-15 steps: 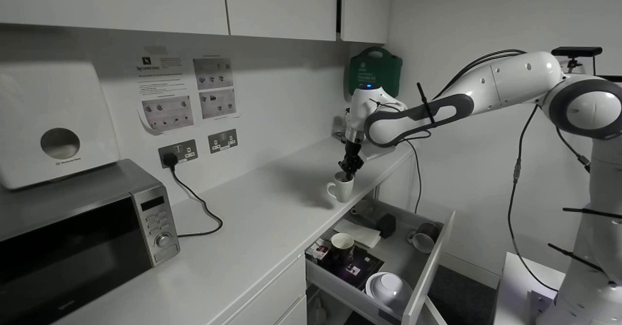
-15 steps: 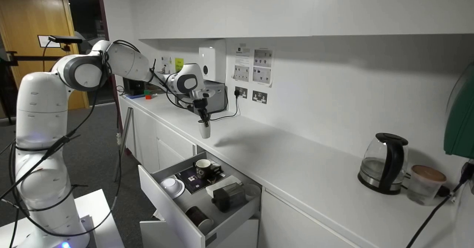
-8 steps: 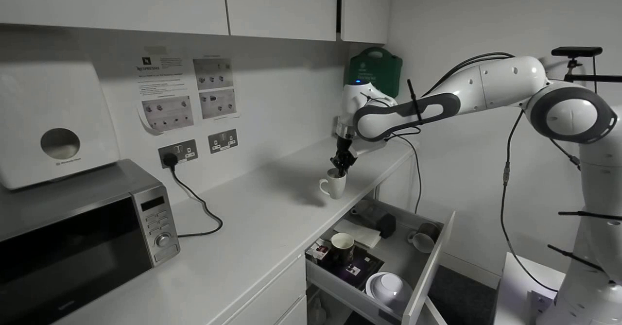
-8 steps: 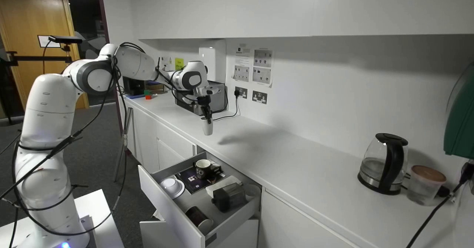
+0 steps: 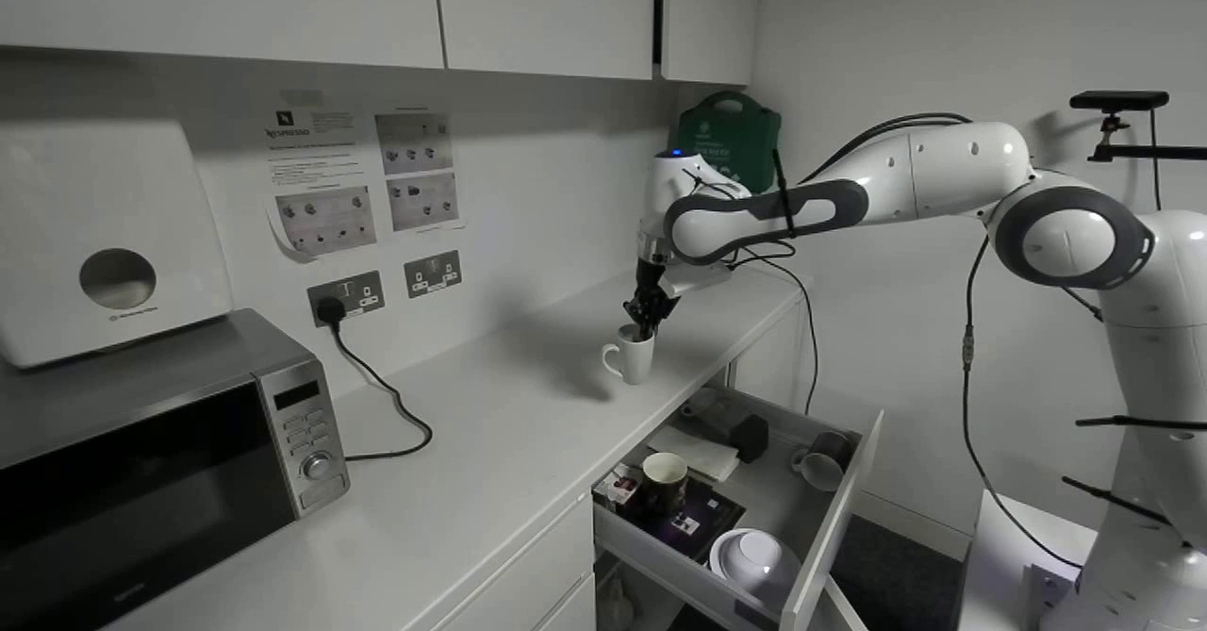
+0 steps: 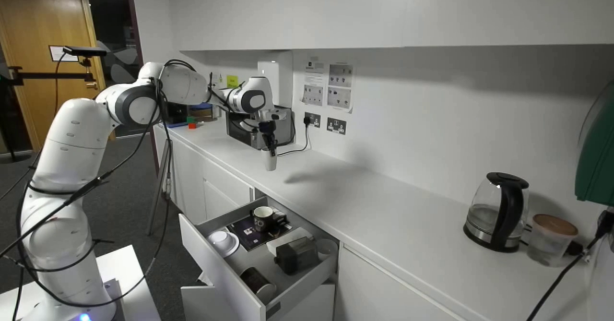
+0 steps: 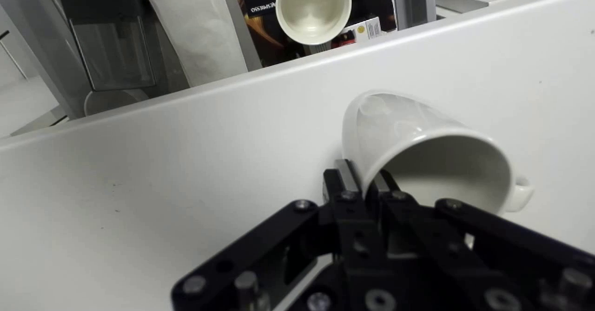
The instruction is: Remove the white and mug and the black mugs from the drawer, push the drawer closed, close the open bottom cabinet
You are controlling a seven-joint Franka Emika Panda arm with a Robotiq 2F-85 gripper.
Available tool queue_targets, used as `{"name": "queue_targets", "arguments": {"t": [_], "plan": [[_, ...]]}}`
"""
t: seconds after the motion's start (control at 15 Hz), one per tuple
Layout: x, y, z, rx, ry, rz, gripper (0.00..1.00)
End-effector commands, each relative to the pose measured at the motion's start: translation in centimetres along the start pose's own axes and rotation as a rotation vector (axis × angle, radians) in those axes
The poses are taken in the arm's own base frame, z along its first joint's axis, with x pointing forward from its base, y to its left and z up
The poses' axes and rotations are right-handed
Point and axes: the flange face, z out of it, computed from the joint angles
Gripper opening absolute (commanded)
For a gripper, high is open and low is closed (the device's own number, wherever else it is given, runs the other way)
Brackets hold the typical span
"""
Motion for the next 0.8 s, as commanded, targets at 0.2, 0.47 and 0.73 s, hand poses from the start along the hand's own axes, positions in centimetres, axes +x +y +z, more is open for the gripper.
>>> {"name": "queue_targets", "arguments": {"t": [0.2,0.47,0.73], "plan": [[2.8,0.2,1.0,0.023,-0.036,-0.066,0.02],[3.7,0.4,2.9,0.017,-0.068,-0.078,0.02],[4.2,0.6,4.5,0.021,-0.099,-0.085,0.02]]}}
